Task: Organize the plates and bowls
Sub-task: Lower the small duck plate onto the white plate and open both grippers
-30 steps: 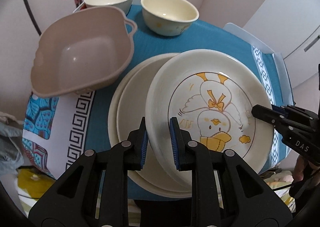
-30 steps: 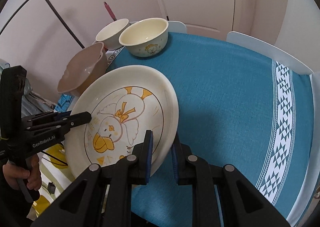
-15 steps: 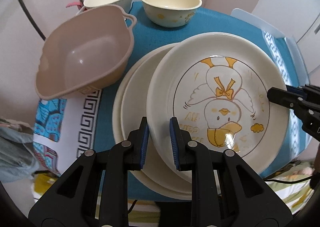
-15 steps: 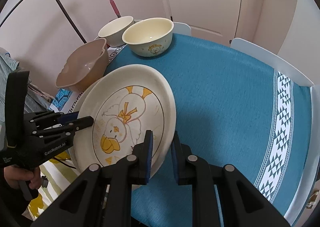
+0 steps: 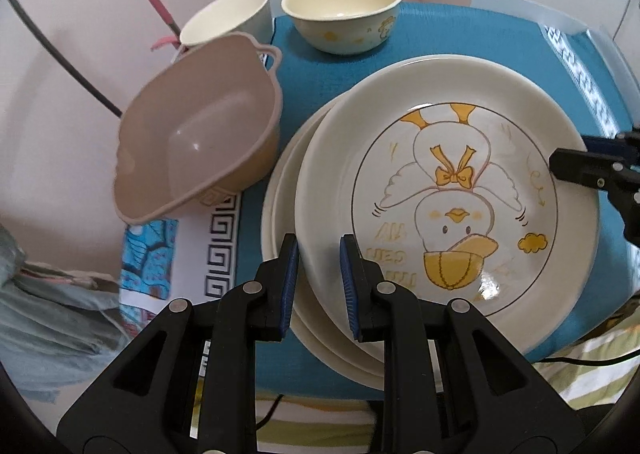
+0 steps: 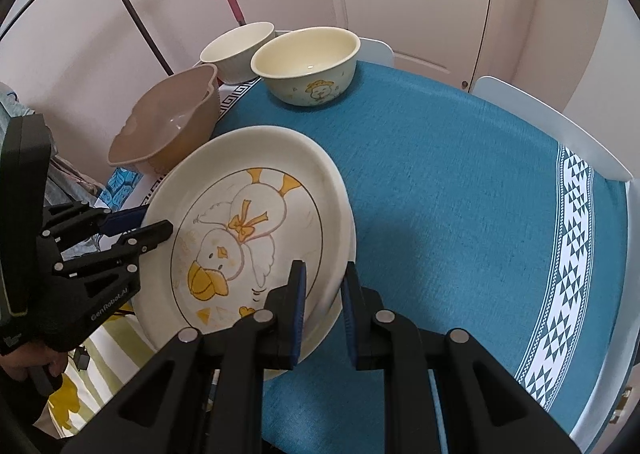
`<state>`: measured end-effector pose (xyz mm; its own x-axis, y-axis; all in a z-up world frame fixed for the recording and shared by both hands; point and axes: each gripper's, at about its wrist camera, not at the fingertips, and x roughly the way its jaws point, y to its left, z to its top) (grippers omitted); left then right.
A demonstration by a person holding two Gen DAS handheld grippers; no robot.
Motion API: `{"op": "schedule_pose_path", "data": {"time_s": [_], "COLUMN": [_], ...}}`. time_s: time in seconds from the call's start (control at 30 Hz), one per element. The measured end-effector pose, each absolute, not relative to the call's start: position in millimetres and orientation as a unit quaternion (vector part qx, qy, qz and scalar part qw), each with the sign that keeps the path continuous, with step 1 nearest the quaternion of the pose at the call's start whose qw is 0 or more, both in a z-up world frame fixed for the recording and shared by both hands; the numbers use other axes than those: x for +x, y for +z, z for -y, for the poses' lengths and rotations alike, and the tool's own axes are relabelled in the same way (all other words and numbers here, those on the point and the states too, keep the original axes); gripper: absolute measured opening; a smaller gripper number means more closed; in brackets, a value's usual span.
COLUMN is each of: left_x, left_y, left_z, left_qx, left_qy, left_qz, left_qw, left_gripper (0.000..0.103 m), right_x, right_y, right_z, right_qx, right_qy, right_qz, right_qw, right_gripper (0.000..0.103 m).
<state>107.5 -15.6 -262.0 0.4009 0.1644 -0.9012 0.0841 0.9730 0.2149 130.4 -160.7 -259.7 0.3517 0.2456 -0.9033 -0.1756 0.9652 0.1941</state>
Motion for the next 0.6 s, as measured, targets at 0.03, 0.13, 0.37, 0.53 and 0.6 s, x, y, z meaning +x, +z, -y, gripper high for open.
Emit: {"op": "schedule_pose_path", "data": {"time_s": [0.03,0.13,0.37,0.53,0.6], "left_x": [106,103,105,104,106], "left_y": [-262,-263,-261,-261,-261], "left_z": [19,26,20,19,17], "left_qx": [0.128,0.166,0.164,0.158,0.153], "left_qy": [0.029,0.042,0.045,0.043,0.039], "left_qz": [-0.543,-0.535,-0.535,-0.537,-0.54], "left_qw": [0.829,0.827,0.828,0.828,0.827], "left_gripper": [0.018,0.018,0.018,0.018,0.018], "right_x": [130,129,129,129,130], "right_y": [-260,-261,-267,-268,-268], "right_z": [159,154,149,149,148], "right_qx": [0.027,0.012,0.001,0.003,0.005], "right_qy": [0.127,0.125,0.122,0.121,0.121], "right_qz": [-0.554,-0.557,-0.564,-0.566,-0.567], "right_qw": [0.822,0.821,0.817,0.815,0.815], "right_gripper": [0.016,0.016,0.016,0.016,0.016]}}
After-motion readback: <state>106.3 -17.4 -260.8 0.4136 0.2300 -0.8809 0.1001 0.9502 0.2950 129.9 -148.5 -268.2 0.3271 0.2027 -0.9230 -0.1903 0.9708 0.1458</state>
